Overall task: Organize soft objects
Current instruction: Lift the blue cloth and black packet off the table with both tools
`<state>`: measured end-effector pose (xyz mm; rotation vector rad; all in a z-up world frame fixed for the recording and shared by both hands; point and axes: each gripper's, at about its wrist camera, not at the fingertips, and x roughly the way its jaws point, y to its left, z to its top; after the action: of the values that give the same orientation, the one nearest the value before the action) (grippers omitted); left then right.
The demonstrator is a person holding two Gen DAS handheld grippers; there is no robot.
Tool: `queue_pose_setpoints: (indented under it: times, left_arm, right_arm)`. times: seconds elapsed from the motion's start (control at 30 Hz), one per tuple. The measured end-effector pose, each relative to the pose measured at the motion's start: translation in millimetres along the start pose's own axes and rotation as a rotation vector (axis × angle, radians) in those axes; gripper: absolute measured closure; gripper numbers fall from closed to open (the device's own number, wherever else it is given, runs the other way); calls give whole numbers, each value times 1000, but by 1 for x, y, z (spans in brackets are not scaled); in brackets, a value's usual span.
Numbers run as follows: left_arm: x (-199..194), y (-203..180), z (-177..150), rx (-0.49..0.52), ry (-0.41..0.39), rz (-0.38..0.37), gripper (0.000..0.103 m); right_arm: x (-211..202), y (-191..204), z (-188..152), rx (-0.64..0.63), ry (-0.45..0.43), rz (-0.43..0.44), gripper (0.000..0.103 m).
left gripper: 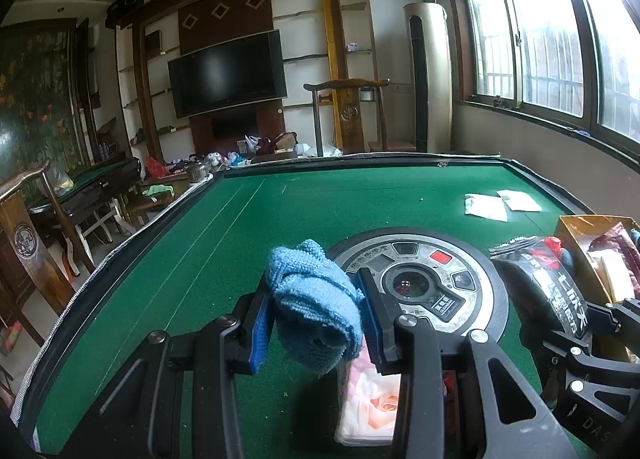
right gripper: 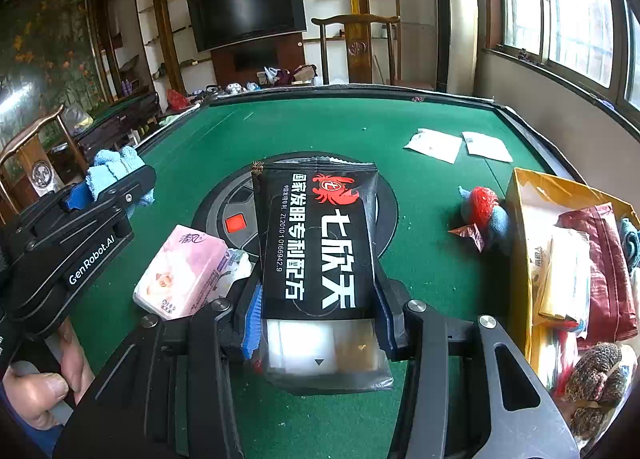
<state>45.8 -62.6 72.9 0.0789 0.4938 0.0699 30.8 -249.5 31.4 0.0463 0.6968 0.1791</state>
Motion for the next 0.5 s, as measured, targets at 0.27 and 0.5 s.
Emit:
queue_pose_setpoints:
  times: [0.27,0.5]
  left_arm:
    - [1,1,0,2,-2,1,64]
    - [-1,0,-1,6,-6,6,64]
  right_arm:
    - [1,-3,-2,3,0,-2,59]
    - [1,-3,-2,2,0,-3,59]
